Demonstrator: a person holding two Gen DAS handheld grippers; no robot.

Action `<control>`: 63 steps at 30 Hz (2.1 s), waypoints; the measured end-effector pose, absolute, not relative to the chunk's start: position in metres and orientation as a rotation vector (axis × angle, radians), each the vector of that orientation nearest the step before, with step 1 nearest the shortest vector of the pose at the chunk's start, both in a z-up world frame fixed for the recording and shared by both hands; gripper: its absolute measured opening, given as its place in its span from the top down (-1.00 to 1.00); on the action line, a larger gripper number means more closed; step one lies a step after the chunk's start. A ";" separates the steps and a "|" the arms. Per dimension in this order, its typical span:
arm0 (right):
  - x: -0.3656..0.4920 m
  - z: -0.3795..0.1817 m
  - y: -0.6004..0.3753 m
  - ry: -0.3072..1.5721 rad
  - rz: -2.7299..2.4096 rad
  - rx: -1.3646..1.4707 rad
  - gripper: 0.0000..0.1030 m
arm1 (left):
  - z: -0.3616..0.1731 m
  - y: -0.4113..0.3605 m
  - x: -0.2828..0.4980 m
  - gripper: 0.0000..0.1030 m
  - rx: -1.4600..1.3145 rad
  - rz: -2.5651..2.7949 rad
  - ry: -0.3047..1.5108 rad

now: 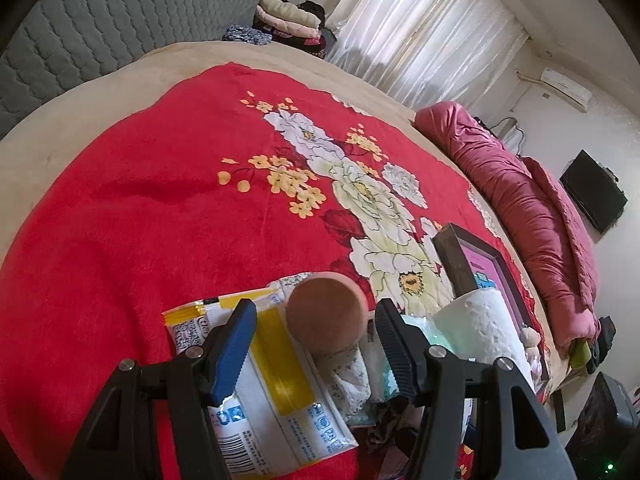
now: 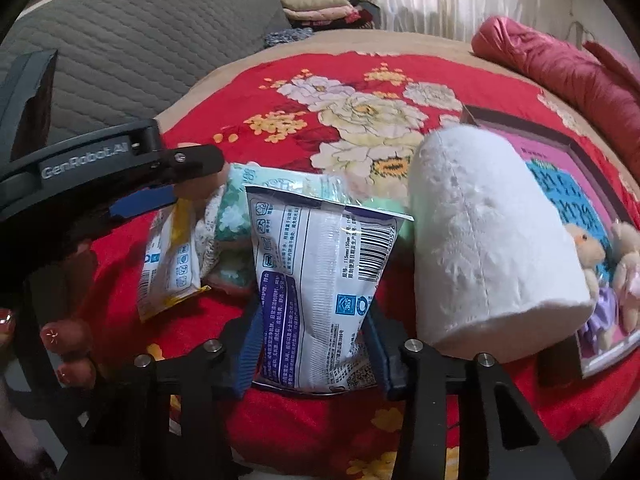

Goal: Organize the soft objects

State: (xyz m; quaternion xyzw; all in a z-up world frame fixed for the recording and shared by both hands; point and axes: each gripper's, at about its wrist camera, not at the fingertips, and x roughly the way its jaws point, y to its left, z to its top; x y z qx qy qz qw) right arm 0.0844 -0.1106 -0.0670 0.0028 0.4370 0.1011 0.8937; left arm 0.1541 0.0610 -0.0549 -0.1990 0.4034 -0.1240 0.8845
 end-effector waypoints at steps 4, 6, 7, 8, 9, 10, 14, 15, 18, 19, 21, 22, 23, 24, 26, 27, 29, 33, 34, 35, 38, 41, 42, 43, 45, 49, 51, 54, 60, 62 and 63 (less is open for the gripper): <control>0.081 -0.061 -0.108 0.874 0.230 -0.019 0.10 | -0.053 0.057 0.155 0.08 -0.394 -0.280 0.834; 0.079 -0.057 -0.108 0.861 0.244 -0.018 0.10 | -0.052 0.054 0.154 0.20 -0.387 -0.293 0.831; 0.079 -0.056 -0.107 0.858 0.245 -0.020 0.10 | -0.052 0.054 0.154 0.23 -0.389 -0.302 0.832; 0.078 -0.056 -0.107 0.855 0.249 -0.022 0.10 | -0.052 0.053 0.154 0.23 -0.391 -0.308 0.833; 0.077 -0.055 -0.108 0.854 0.254 -0.017 0.10 | -0.053 0.054 0.154 0.24 -0.393 -0.309 0.835; 0.077 -0.055 -0.108 0.854 0.255 -0.014 0.10 | -0.053 0.054 0.154 0.24 -0.396 -0.314 0.835; 0.074 -0.052 -0.109 0.843 0.257 -0.018 0.10 | -0.053 0.059 0.153 0.25 -0.417 -0.322 0.823; 0.073 -0.050 -0.110 0.838 0.259 -0.016 0.10 | -0.052 0.059 0.152 0.25 -0.419 -0.324 0.820; 0.069 -0.045 -0.110 0.814 0.264 -0.027 0.10 | -0.050 0.060 0.149 0.25 -0.415 -0.321 0.807; 0.068 -0.043 -0.110 0.806 0.267 -0.031 0.10 | -0.049 0.061 0.147 0.25 -0.406 -0.315 0.801; 0.065 -0.040 -0.110 0.791 0.275 -0.039 0.10 | -0.046 0.059 0.143 0.25 -0.380 -0.303 0.791; 0.064 -0.039 -0.110 0.789 0.276 -0.044 0.10 | -0.043 0.058 0.140 0.25 -0.364 -0.299 0.784; 0.064 -0.039 -0.110 0.788 0.278 -0.043 0.10 | -0.041 0.057 0.137 0.25 -0.353 -0.300 0.776; 0.063 -0.039 -0.109 0.785 0.280 -0.046 0.10 | -0.038 0.055 0.134 0.25 -0.344 -0.305 0.765; 0.061 -0.037 -0.109 0.778 0.280 -0.049 0.10 | -0.033 0.055 0.128 0.25 -0.332 -0.305 0.749; 0.061 -0.037 -0.110 0.774 0.281 -0.049 0.10 | -0.030 0.054 0.125 0.25 -0.322 -0.301 0.742; 0.059 -0.034 -0.111 0.767 0.287 -0.045 0.10 | -0.028 0.054 0.122 0.25 -0.315 -0.298 0.735; 0.055 -0.033 -0.115 0.766 0.292 -0.040 0.10 | -0.025 0.054 0.116 0.25 -0.310 -0.285 0.736; 0.054 -0.033 -0.117 0.767 0.292 -0.034 0.10 | -0.024 0.054 0.115 0.25 -0.311 -0.284 0.738; 0.054 -0.032 -0.118 0.765 0.290 -0.031 0.10 | -0.024 0.053 0.114 0.25 -0.311 -0.284 0.738; 0.053 -0.028 -0.123 0.753 0.285 -0.023 0.10 | -0.020 0.049 0.108 0.25 -0.300 -0.279 0.735; 0.050 -0.023 -0.126 0.738 0.285 -0.014 0.10 | -0.018 0.044 0.103 0.25 -0.282 -0.276 0.738; 0.049 -0.021 -0.128 0.730 0.285 -0.010 0.10 | -0.017 0.043 0.101 0.25 -0.280 -0.273 0.740; 0.047 -0.020 -0.129 0.726 0.285 -0.009 0.10 | -0.016 0.041 0.100 0.25 -0.280 -0.271 0.742; 0.046 -0.017 -0.132 0.719 0.286 -0.005 0.10 | -0.014 0.037 0.096 0.25 -0.283 -0.278 0.744; 0.042 -0.011 -0.140 0.701 0.275 0.011 0.10 | -0.009 0.029 0.089 0.25 -0.268 -0.289 0.740; 0.040 -0.008 -0.145 0.692 0.268 0.025 0.10 | -0.006 0.024 0.085 0.25 -0.256 -0.292 0.738; 0.039 -0.003 -0.153 0.686 0.264 0.061 0.10 | -0.004 0.018 0.080 0.25 -0.245 -0.295 0.738; 0.035 0.003 -0.161 0.670 0.256 0.076 0.10 | 0.000 0.006 0.071 0.25 -0.217 -0.302 0.741; 0.033 0.006 -0.162 0.662 0.257 0.080 0.10 | 0.000 0.001 0.067 0.25 -0.208 -0.304 0.743; 0.032 0.006 -0.163 0.660 0.256 0.082 0.10 | 0.001 -0.001 0.066 0.25 -0.204 -0.305 0.741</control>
